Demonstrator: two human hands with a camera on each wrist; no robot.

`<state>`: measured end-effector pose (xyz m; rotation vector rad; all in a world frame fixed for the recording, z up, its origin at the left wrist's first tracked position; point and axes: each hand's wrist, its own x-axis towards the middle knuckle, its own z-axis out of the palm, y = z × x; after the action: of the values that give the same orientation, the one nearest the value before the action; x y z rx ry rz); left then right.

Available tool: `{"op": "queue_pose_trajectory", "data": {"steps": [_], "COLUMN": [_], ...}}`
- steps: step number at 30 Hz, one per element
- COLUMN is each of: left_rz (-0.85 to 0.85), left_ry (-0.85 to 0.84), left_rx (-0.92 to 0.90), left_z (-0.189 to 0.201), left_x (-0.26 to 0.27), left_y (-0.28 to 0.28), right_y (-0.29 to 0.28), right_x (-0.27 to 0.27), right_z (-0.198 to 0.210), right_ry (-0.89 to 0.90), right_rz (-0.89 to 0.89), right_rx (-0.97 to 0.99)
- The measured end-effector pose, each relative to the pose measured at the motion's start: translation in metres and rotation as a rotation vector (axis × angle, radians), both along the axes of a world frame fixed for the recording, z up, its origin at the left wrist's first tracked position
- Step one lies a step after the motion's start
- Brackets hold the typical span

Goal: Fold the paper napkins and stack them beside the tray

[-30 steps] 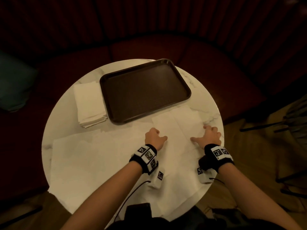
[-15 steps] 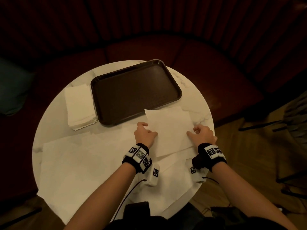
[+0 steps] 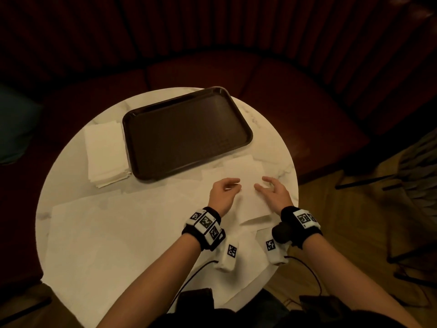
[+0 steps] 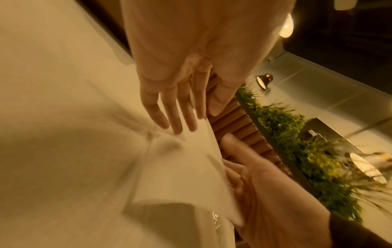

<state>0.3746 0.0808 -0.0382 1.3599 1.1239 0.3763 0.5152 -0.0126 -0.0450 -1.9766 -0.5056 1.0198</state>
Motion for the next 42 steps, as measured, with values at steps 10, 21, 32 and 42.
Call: {"op": "queue_pose_trajectory", "data": {"steps": [10,21,32,42], "left_rz": [0.322,0.372,0.378,0.112], "left_ry": [-0.145,-0.096,0.210,0.699], "left_rx": [-0.416,0.333,0.256,0.600], "left_z": [0.031,0.105,0.026,0.028], "left_x": [-0.079,-0.197,-0.264,-0.267], "left_y": [0.014,0.163,0.303,0.275], "right_y": [0.039,0.085,0.044,0.060], "right_x": [-0.070,-0.141,-0.137,-0.160], "right_z": [0.058,0.072,0.059,0.049], "right_ry": [0.189,0.210,0.043,-0.130], "right_rz": [0.229,0.270,0.060,0.187], "right_rx": [0.304,0.349,0.252,0.114]}}
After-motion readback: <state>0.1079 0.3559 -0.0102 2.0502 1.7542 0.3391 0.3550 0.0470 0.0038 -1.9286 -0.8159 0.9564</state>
